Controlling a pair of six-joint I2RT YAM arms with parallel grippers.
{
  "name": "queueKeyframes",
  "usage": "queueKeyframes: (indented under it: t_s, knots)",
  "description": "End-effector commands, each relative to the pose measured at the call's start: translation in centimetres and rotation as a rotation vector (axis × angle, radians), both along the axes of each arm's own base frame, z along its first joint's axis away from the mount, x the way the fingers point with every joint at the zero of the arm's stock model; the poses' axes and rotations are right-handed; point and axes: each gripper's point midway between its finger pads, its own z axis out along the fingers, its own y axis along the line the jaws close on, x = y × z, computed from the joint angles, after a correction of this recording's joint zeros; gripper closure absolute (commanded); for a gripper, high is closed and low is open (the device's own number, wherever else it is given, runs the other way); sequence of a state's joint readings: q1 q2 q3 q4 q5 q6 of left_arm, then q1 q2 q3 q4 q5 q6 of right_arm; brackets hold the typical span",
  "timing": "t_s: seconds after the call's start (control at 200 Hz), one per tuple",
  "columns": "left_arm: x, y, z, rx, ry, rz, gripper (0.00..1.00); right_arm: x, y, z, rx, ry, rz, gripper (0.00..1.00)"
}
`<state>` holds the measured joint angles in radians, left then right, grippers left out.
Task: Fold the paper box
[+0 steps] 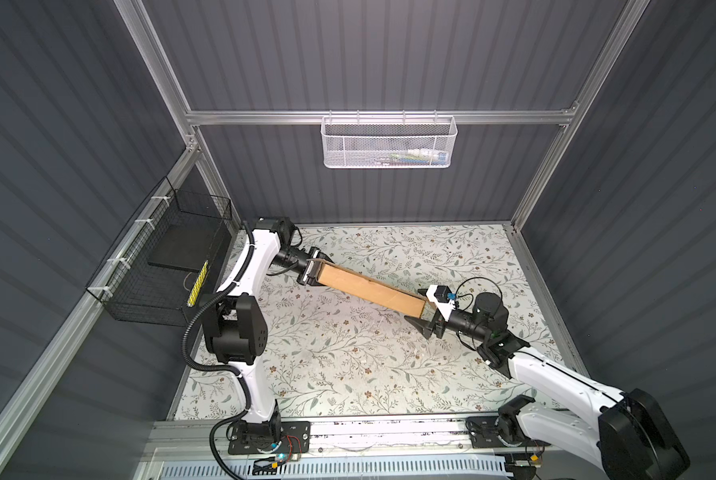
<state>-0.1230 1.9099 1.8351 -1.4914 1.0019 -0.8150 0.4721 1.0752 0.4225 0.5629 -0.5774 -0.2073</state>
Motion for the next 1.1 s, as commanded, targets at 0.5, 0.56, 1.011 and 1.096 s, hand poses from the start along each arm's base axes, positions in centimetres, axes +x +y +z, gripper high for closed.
queueKeyframes:
  t_s: [0.5,0.56,1.011,1.096]
  knots:
    - [0.2,-0.2,0.3,-0.016,-0.004,-0.004,0.56,-1.1,3.1,0.6,0.006,-0.04,0.005,0.13]
    - [0.2,-0.3,0.2,-0.017,-0.003,-0.005,0.56,-0.8,3.0,0.8,0.002,-0.052,-0.012,0.15]
    - [0.1,-0.2,0.1,-0.016,0.003,-0.008,0.56,0.0,3.3,-0.3,-0.027,-0.05,-0.041,0.3]
    - [0.1,-0.2,0.1,-0.014,0.001,-0.009,0.56,0.0,3.3,-0.3,-0.028,-0.054,-0.041,0.31]
